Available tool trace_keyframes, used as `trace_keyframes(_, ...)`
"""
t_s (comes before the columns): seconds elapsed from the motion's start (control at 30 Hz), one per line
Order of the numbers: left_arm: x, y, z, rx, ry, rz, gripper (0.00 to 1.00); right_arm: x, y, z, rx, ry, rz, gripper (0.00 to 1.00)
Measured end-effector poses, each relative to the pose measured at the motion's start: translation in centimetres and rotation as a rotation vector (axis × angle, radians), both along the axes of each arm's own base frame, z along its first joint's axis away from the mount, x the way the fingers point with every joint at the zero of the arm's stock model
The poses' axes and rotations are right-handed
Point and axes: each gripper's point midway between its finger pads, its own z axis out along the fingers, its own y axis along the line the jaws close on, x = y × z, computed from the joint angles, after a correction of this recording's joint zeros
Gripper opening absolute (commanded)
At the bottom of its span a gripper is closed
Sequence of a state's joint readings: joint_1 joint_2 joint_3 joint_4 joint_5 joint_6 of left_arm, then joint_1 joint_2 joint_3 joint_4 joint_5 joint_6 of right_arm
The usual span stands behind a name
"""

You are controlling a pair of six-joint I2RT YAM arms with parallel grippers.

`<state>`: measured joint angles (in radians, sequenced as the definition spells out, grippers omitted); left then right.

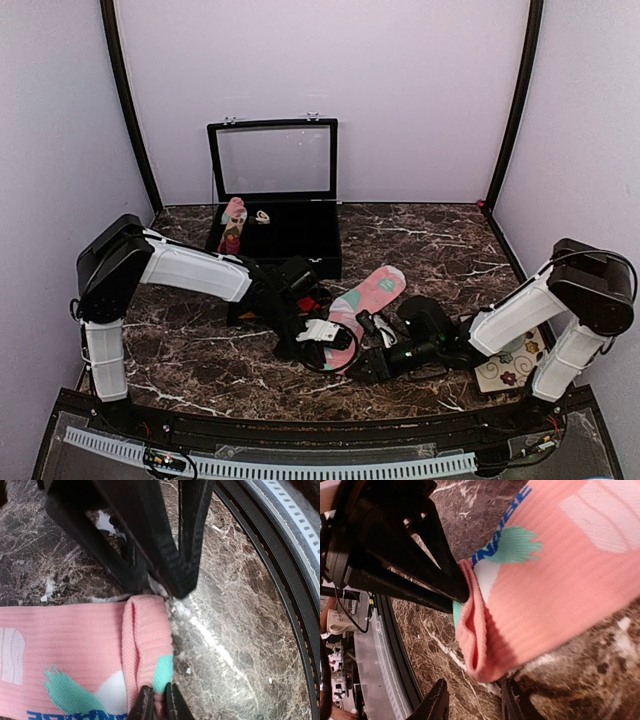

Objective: Roll the socks
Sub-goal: Roll the sock at the center of the board.

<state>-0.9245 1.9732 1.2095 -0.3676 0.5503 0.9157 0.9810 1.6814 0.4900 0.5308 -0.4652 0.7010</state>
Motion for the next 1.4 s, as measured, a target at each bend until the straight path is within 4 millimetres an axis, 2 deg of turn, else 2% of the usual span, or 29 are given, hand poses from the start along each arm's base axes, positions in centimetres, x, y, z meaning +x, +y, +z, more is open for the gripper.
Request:
trace_keyframes(0.17, 0.1, 0.3, 0.1, 0.019, 0.112, 0.04, 0.07, -0.2, -3.2, 0.2, -0.06, -0.067, -0.07, 0.42)
trace_keyframes(0.23, -0.1, 0.4, 0.2, 0.032, 0.157, 0.053, 0.07, 0.0, -4.5, 0.7, -0.083, -0.123, -0.103, 0.51)
trace_keyframes(0.3, -0.4, 0.5, 0.3, 0.045, 0.203, 0.062, 0.07, 0.3, -5.3, 2.2, -0.091, -0.214, -0.132, 0.96)
trace_keyframes(0.33, -0.6, 0.5, 0.3, 0.051, 0.228, 0.066, 0.07, 0.5, -5.4, 3.5, -0.086, -0.279, -0.15, 0.99)
trace_keyframes(0.47, -1.4, 0.6, 0.4, 0.079, 0.323, 0.075, 0.07, 1.8, -6.6, 8.5, -0.051, -0.516, -0.238, 0.99)
trace_keyframes(0.53, -1.8, 0.7, 0.4, 0.091, 0.362, 0.077, 0.07, 3.0, -7.8, 11.4, -0.012, -0.603, -0.337, 1.0)
trace_keyframes(0.6, -2.2, 0.7, 0.5, 0.104, 0.398, 0.08, 0.07, 4.2, -9.8, 13.3, 0.026, -0.644, -0.472, 1.0)
trace_keyframes(0.67, -2.5, 0.8, 0.5, 0.116, 0.429, 0.086, 0.07, 4.7, -12.1, 13.9, 0.075, -0.682, -0.572, 1.0)
trace_keyframes(0.77, -2.8, 0.7, 0.5, 0.13, 0.467, 0.094, 0.07, 4.3, -13.3, 12.4, 0.075, -0.732, -0.562, 1.0)
trace_keyframes(0.87, -3.0, 0.5, 0.5, 0.143, 0.517, 0.104, 0.07, 3.5, -12.2, 10.7, -0.015, -0.783, -0.443, 1.0)
trace_keyframes(0.93, -3.1, 0.2, 0.5, 0.153, 0.554, 0.112, 0.07, 1.9, -10.2, 9.8, -0.071, -0.841, -0.298, 0.96)
trace_keyframes(1.17, -3.3, -0.4, 0.5, 0.183, 0.679, 0.152, 0.07, -3.0, -5.4, 6.8, -0.178, -1.004, 0.096, 0.68)
trace_keyframes(1.27, -3.3, -0.5, 0.5, 0.198, 0.732, 0.171, 0.07, -4.0, -3.5, 5.8, -0.215, -1.052, 0.215, 0.61)
trace_keyframes(1.4, -3.2, -0.6, 0.5, 0.209, 0.779, 0.19, 0.07, -4.4, -0.9, 5.3, -0.23, -1.108, 0.312, 0.57)
